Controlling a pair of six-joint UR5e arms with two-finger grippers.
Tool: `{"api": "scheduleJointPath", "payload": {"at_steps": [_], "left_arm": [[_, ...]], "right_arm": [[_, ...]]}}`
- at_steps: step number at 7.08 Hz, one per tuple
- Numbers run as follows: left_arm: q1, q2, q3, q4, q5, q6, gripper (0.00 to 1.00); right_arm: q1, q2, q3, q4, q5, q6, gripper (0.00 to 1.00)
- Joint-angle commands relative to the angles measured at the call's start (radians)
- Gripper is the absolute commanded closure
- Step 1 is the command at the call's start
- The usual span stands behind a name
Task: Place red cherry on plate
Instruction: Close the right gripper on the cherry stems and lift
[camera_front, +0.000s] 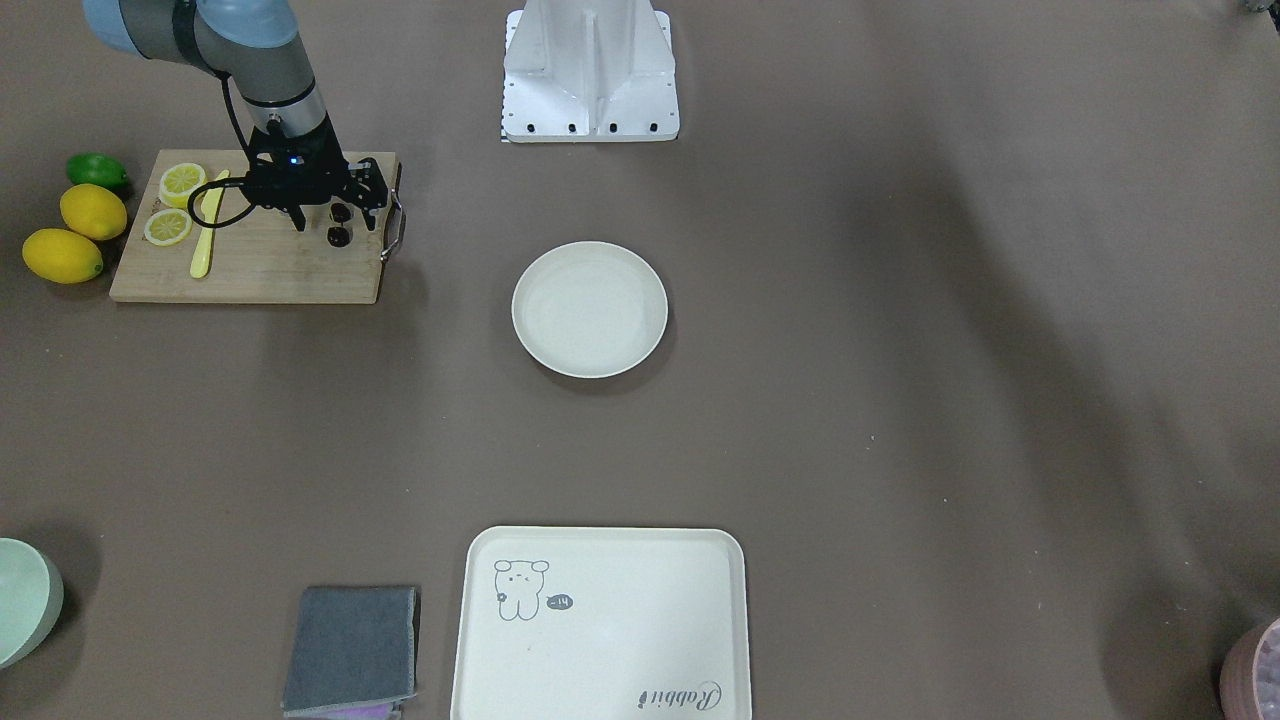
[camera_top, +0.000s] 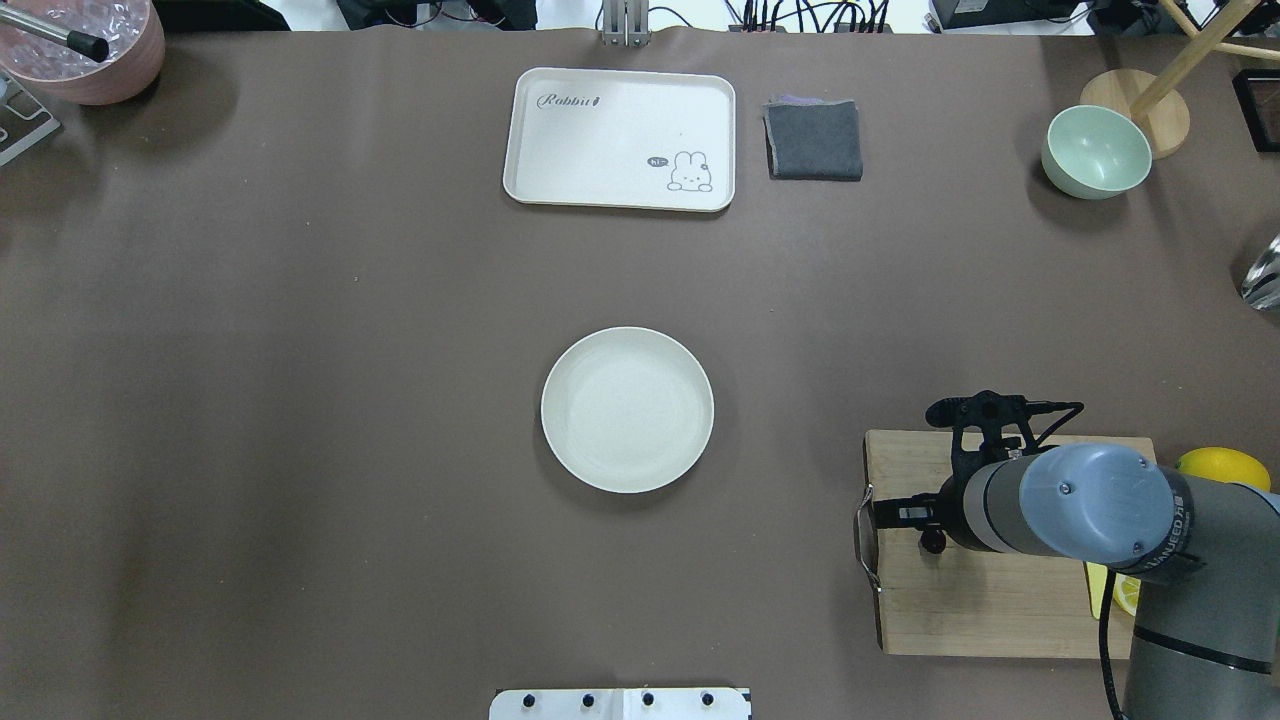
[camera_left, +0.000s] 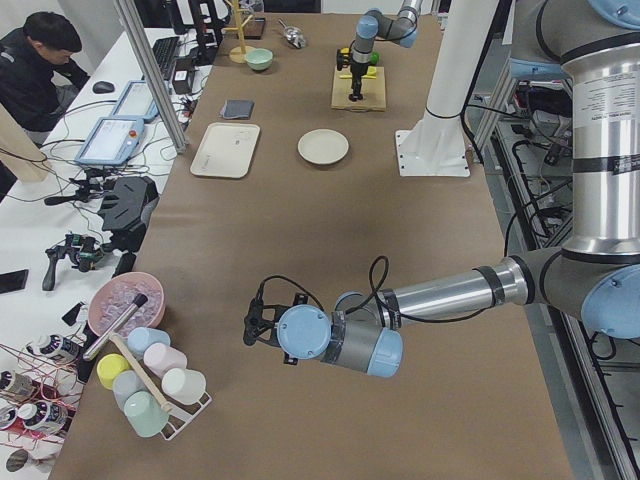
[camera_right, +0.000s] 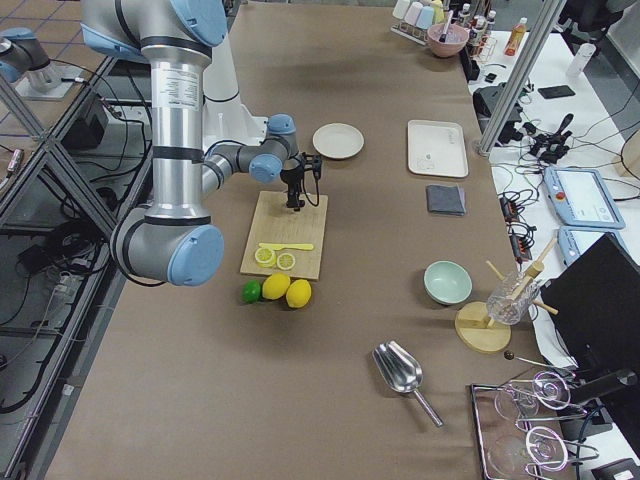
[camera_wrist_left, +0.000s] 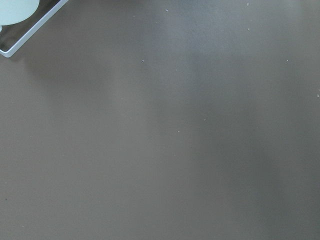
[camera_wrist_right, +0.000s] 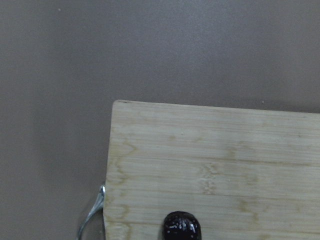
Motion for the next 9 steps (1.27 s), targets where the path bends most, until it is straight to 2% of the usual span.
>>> {"api": "scheduleJointPath", "payload": {"at_steps": [1, 2, 4, 5, 6, 9], "left_arm": [[0.001, 0.001, -0.006, 0.0, 0.0, 0.0, 0.02], [0.001, 0.001, -0.006, 0.0, 0.002, 0.0, 0.02], [-0.001, 0.001, -0.006, 0.0, 0.002, -0.003, 0.02], [-0.001, 0.001, -0.007, 0.0, 0.002, -0.003, 0.02], [-0.001, 0.001, -0.006, 0.0, 0.002, -0.003, 0.02], [0.001, 0.001, -0.006, 0.0, 0.002, -0.003, 0.02]], "right_arm": [[-0.021, -0.006, -0.002, 0.009, -0.019, 0.014, 0.21], [-0.024, -0.006, -0.002, 0.01, -0.022, 0.014, 0.29], [-0.029, -0.006, -0.002, 0.01, -0.031, 0.023, 0.52], [-0.03, -0.007, -0.002, 0.009, -0.033, 0.029, 0.79], [-0.034, -0.007, -0.001, 0.01, -0.036, 0.03, 1.0], [-0.032, -0.006, 0.016, 0.009, -0.038, 0.028, 1.0]]}}
